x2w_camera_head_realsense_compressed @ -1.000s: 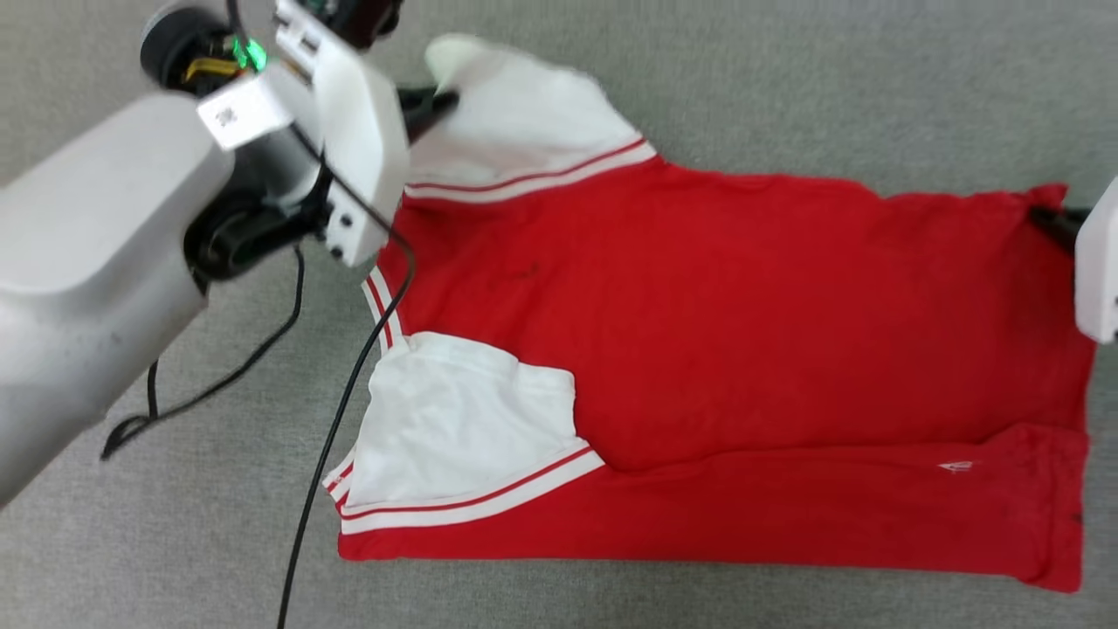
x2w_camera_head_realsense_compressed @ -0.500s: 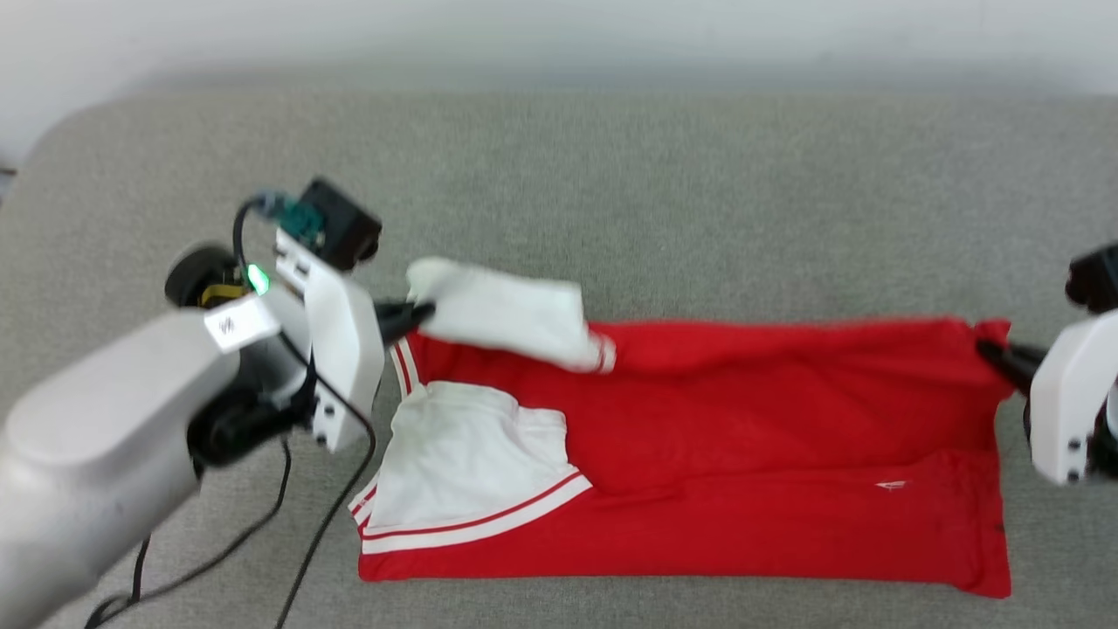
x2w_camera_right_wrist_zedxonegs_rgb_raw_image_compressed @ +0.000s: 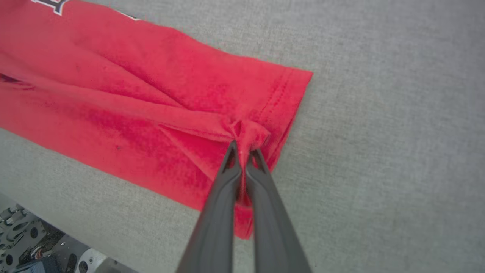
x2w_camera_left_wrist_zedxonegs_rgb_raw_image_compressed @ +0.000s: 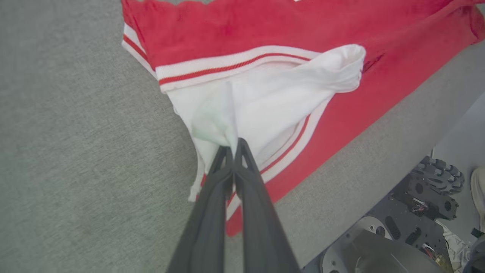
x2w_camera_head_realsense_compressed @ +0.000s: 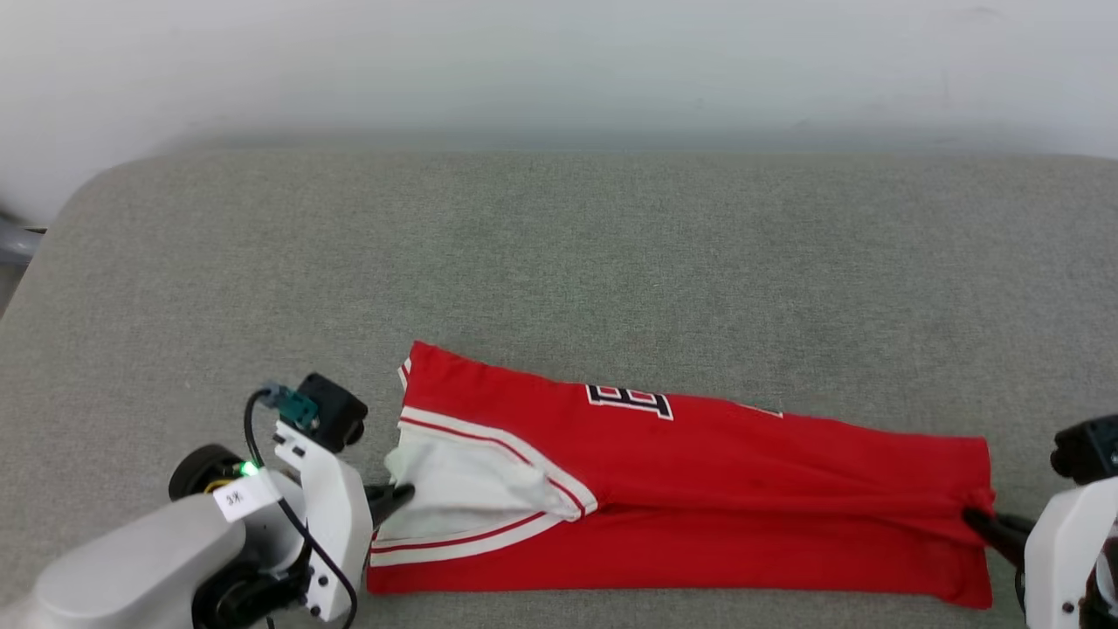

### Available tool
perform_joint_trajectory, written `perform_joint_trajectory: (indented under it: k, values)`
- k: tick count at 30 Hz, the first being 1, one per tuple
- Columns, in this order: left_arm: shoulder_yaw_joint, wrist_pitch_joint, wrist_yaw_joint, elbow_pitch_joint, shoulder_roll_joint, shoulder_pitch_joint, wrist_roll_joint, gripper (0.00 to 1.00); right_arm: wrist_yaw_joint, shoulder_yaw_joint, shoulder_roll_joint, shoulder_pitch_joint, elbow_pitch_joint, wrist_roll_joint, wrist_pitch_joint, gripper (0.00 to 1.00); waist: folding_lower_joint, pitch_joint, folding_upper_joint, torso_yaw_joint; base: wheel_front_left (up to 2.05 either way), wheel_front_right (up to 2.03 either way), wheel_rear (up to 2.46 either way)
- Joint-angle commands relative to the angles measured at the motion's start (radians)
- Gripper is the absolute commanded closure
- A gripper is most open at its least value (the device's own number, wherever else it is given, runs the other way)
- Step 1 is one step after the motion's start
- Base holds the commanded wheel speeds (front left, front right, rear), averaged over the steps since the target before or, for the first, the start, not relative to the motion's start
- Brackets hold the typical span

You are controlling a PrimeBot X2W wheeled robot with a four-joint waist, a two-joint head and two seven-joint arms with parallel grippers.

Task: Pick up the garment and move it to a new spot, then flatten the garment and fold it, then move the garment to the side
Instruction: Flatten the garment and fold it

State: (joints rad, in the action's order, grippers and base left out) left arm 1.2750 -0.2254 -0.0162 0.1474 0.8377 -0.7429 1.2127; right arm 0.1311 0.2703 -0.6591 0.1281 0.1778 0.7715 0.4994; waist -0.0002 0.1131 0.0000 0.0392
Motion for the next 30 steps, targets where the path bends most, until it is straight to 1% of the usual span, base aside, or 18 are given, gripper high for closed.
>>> perform_joint_trajectory:
  k: [1,6,7,8,9,13,17,20,22,24,27,30]
  values:
    - [0.001,-0.002,0.006,0.010,-0.008,0.025,-0.011,1.00,-0.001,0.004,0.003,-0.022,0.006,-0.010,0.004,1.00,0.0002,0.003,0.0000,-0.001,0.00,0.00,0.00]
    - [0.001,0.018,0.009,0.063,-0.046,0.066,-0.026,1.00,-0.001,0.011,0.032,-0.039,0.065,-0.016,0.003,1.00,0.0002,0.018,0.0000,-0.004,0.00,0.00,0.00]
    - [0.002,0.021,0.010,0.075,-0.054,0.071,-0.029,1.00,-0.001,0.012,0.037,-0.036,0.074,-0.019,-0.001,0.82,0.0002,0.020,0.0000,-0.003,0.00,0.00,0.00]
    - [0.002,0.026,0.009,0.085,-0.061,0.075,-0.029,0.66,-0.001,0.014,0.044,-0.033,0.082,-0.015,-0.003,0.00,0.0002,0.020,0.0000,-0.003,0.00,0.00,0.00]
    - [-0.004,0.038,0.012,0.096,-0.066,0.079,-0.026,0.00,-0.001,0.015,0.051,-0.030,0.083,-0.006,-0.009,0.00,0.0002,0.019,0.0000,-0.004,0.00,0.00,0.00]
    - [-0.026,0.116,0.032,0.103,-0.063,0.098,-0.040,0.00,-0.001,0.003,0.041,-0.020,0.056,0.026,-0.033,0.00,0.0002,-0.002,0.0000,-0.009,0.00,0.00,0.00]
    - [-0.057,0.240,0.087,0.081,-0.047,0.121,-0.077,0.00,-0.001,-0.042,0.024,-0.040,-0.006,0.107,-0.042,0.00,0.0002,-0.030,0.0000,-0.008,0.00,0.00,0.00]
    - [-0.092,0.340,0.155,0.060,-0.040,0.139,-0.103,0.00,-0.001,-0.094,0.012,-0.057,-0.049,0.166,-0.040,0.00,0.0002,-0.042,0.0000,-0.004,0.00,0.00,0.00]
    - [-0.116,0.407,0.204,0.044,-0.035,0.153,-0.120,0.00,-0.001,-0.130,-0.007,-0.063,-0.065,0.186,-0.033,0.00,0.0002,-0.046,0.0000,-0.001,0.00,0.00,0.00]
    - [-0.142,0.452,0.253,0.021,-0.032,0.167,-0.141,0.00,-0.001,-0.161,-0.021,-0.078,-0.062,0.198,-0.016,0.00,0.0002,-0.046,0.0000,0.003,0.00,0.00,0.00]
    - [-0.187,0.482,0.319,-0.015,-0.030,0.199,-0.169,0.00,-0.001,-0.208,-0.015,-0.097,-0.036,0.227,0.022,0.00,0.0002,-0.041,0.0000,0.013,0.00,0.00,0.00]
    - [-0.267,0.491,0.369,-0.055,-0.053,0.236,-0.206,0.00,-0.001,-0.244,-0.008,-0.109,0.005,0.230,0.060,0.00,0.0002,-0.031,0.0000,0.029,0.00,0.00,0.00]
